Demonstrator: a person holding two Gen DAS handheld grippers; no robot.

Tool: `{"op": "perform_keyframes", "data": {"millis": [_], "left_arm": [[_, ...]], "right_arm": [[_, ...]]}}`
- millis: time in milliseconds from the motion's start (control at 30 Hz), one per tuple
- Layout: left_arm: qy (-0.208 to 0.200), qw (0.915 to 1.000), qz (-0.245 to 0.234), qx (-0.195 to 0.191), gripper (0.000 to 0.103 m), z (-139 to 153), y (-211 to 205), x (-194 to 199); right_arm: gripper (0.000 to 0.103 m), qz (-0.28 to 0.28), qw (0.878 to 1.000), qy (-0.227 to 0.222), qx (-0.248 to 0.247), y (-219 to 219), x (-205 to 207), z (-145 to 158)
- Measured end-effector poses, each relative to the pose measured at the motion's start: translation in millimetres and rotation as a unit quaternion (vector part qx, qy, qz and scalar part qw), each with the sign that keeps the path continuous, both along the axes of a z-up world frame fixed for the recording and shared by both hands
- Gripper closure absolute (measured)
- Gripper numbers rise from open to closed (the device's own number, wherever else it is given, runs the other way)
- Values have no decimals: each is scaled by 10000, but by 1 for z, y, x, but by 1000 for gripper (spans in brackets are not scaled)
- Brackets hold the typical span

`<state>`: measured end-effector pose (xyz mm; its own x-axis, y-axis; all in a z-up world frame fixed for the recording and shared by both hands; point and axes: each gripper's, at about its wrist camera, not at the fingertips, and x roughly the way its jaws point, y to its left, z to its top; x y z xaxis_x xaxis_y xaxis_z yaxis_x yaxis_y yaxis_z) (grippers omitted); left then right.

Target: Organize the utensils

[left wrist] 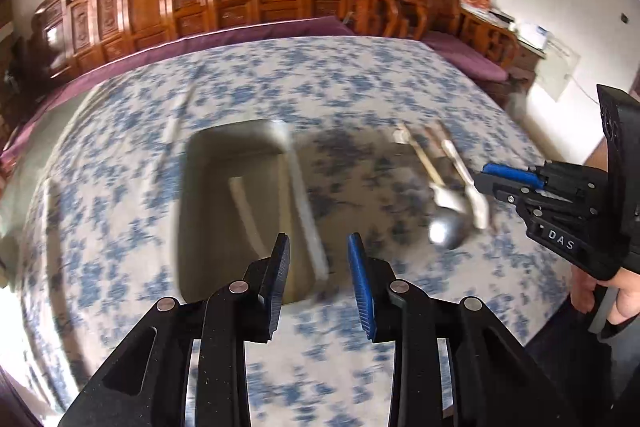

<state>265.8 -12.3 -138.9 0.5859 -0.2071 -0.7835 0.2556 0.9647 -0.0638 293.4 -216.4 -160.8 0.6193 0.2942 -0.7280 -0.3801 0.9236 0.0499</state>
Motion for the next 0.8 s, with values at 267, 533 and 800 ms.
{"op": "perform_keyframes", "data": {"millis": [267, 533, 800], "left_arm": [[166, 9990, -417, -50, 74, -18, -58, 4], [371, 9970, -683, -32, 74, -45, -97, 13], [592, 9941, -903, -83, 73, -70, -130, 25]], "right_arm": [[71, -444, 9990, 71, 65, -49, 4, -21], [70, -592, 9978, 289, 73, -68, 7, -48], [70, -847, 9956, 377, 146, -88, 17, -52]]}}
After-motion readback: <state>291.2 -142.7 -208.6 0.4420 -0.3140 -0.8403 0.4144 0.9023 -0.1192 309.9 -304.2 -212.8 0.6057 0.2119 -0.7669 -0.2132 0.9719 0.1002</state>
